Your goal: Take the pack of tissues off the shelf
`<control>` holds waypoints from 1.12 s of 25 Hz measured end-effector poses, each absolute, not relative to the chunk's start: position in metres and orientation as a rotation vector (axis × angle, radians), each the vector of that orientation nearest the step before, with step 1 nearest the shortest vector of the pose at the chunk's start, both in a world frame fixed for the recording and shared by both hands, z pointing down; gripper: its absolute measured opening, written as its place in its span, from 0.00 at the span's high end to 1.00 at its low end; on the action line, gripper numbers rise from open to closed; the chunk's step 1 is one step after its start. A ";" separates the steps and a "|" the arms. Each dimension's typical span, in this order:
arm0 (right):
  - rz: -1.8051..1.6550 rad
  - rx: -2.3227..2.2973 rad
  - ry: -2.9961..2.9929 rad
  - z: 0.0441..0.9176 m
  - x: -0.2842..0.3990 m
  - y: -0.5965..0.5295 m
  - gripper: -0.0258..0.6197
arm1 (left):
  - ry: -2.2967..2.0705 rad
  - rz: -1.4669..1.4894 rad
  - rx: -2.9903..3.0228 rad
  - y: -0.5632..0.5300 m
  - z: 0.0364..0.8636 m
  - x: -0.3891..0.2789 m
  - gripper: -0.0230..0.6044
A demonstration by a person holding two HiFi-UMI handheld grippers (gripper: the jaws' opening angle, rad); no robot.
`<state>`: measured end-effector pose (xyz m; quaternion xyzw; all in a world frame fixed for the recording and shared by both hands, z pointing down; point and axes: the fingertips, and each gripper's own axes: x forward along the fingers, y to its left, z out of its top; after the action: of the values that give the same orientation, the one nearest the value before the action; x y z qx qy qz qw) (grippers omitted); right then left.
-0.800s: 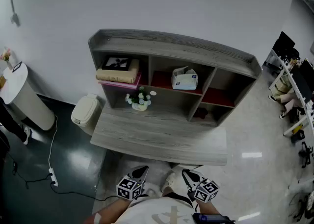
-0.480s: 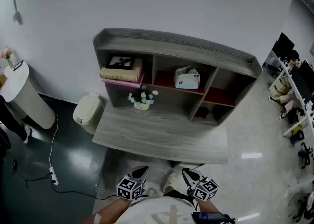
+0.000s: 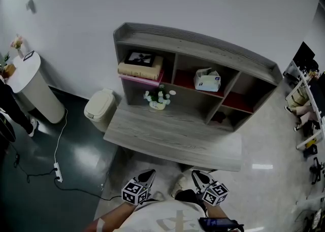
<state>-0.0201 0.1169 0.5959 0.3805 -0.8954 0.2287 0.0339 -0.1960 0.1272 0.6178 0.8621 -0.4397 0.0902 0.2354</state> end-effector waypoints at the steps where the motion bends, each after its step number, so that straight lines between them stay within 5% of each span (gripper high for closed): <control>1: 0.703 1.165 -2.756 0.595 -0.022 0.116 0.95 | -1.210 0.249 2.362 0.128 0.618 -0.198 0.96; 28: 0.737 1.173 -2.733 0.600 -0.017 0.103 0.95 | -1.096 0.312 2.387 0.119 0.624 -0.172 0.96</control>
<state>-0.0168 0.1034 0.5997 0.3826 -0.8913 0.2404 0.0389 -0.1717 0.1190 0.6245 0.8749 -0.4016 0.1144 0.2455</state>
